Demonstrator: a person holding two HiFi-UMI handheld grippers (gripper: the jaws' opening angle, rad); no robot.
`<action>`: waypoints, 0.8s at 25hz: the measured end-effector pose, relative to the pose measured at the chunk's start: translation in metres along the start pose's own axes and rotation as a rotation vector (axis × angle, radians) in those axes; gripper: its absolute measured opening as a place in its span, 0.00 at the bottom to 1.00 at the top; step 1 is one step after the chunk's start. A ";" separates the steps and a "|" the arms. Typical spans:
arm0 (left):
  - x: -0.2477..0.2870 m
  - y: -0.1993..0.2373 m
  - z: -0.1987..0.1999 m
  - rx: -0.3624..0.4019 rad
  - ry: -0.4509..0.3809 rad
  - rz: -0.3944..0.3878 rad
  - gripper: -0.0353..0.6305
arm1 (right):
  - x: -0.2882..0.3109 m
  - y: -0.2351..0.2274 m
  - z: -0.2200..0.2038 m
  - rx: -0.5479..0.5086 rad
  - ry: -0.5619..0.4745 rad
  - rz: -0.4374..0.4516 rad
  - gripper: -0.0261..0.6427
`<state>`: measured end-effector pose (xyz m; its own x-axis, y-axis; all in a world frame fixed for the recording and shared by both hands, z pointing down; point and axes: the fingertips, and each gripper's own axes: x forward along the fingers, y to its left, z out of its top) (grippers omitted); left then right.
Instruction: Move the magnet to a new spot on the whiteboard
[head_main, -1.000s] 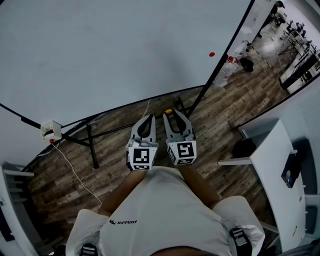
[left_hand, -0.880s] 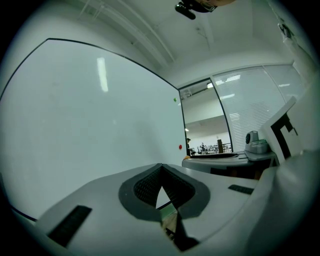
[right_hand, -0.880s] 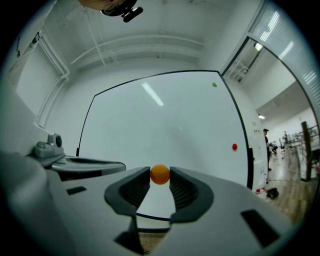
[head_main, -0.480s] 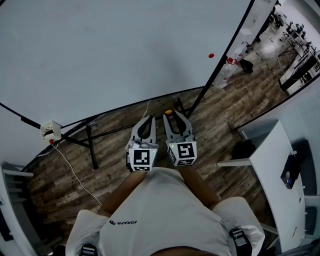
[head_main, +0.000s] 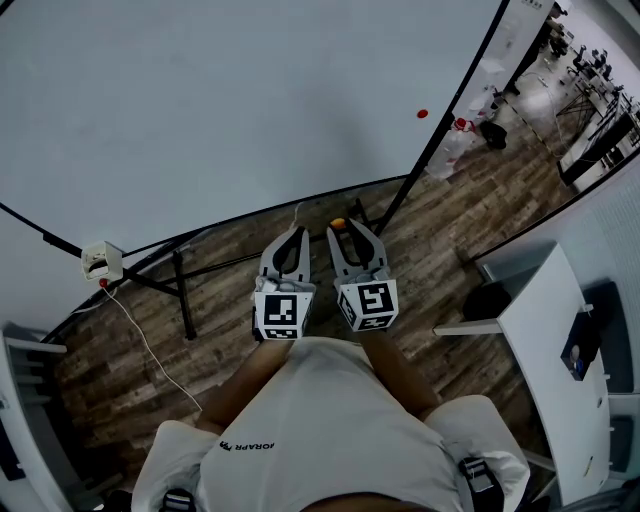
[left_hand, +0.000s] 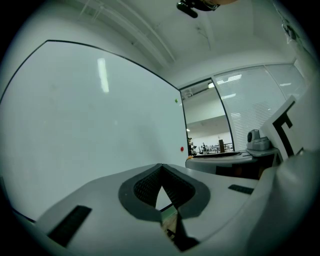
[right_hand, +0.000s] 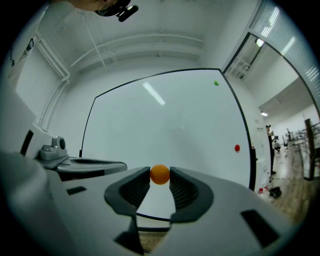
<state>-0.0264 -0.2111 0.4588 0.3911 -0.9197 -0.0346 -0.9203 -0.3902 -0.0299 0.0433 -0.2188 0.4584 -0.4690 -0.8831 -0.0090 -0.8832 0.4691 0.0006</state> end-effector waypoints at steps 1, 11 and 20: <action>0.000 0.001 0.002 0.000 -0.003 0.001 0.06 | 0.001 -0.001 0.002 0.004 -0.001 -0.002 0.23; 0.011 0.012 0.041 -0.060 -0.039 0.038 0.06 | 0.008 -0.018 0.042 0.037 -0.040 -0.005 0.23; 0.016 0.015 0.071 -0.050 -0.068 0.011 0.06 | 0.010 -0.028 0.077 0.028 -0.072 -0.013 0.23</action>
<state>-0.0331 -0.2290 0.3867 0.3794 -0.9195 -0.1026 -0.9234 -0.3833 0.0207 0.0635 -0.2398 0.3816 -0.4553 -0.8867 -0.0808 -0.8882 0.4587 -0.0283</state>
